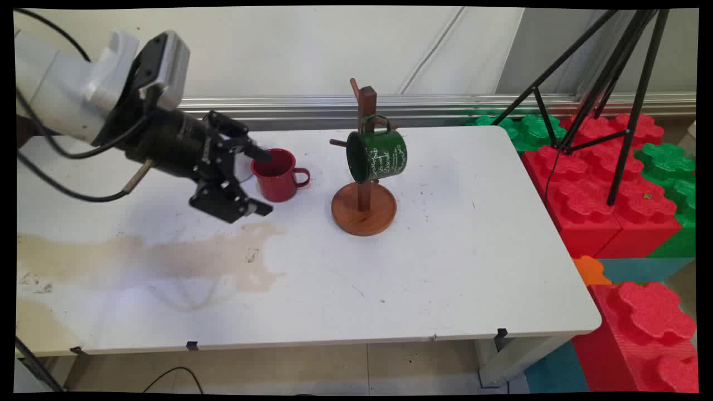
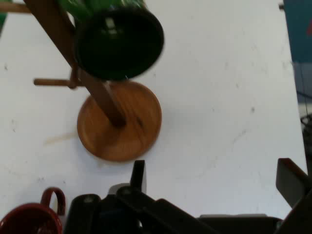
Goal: Pick up the green mug from the rack
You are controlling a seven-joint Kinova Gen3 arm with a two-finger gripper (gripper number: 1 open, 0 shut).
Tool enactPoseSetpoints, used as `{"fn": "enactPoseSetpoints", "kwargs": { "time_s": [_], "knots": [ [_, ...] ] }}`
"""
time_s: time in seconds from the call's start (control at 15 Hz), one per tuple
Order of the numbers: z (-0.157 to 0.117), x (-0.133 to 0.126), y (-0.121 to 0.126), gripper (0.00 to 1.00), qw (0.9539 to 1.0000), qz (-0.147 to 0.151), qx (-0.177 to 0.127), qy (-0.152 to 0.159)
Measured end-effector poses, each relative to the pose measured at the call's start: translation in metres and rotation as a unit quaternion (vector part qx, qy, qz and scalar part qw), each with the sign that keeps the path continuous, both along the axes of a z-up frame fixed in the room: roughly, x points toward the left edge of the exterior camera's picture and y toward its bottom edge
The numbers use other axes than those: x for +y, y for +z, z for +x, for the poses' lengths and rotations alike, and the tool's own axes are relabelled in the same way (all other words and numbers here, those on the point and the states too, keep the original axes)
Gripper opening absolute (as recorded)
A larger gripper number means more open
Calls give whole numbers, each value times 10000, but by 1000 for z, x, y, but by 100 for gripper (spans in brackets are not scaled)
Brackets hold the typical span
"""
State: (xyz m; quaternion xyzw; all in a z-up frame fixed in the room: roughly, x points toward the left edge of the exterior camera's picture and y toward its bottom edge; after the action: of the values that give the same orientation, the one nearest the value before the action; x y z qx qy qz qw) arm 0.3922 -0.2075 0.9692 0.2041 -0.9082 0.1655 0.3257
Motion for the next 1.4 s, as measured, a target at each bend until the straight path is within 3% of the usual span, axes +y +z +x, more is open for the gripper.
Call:
{"fn": "enactPoseSetpoints", "kwargs": {
  "time_s": [0.33, 0.6, 0.93, 1.4],
  "knots": [
    [-27, -20, 9, 100, 9978, -25, 456, 478],
    [-51, -35, 5, 100, 9931, 72, 767, 882],
    [-77, -46, -11, 100, 9856, 324, 1020, 1308],
    [-104, -60, -40, 100, 9701, 637, 1412, 1869]
  ]
}}
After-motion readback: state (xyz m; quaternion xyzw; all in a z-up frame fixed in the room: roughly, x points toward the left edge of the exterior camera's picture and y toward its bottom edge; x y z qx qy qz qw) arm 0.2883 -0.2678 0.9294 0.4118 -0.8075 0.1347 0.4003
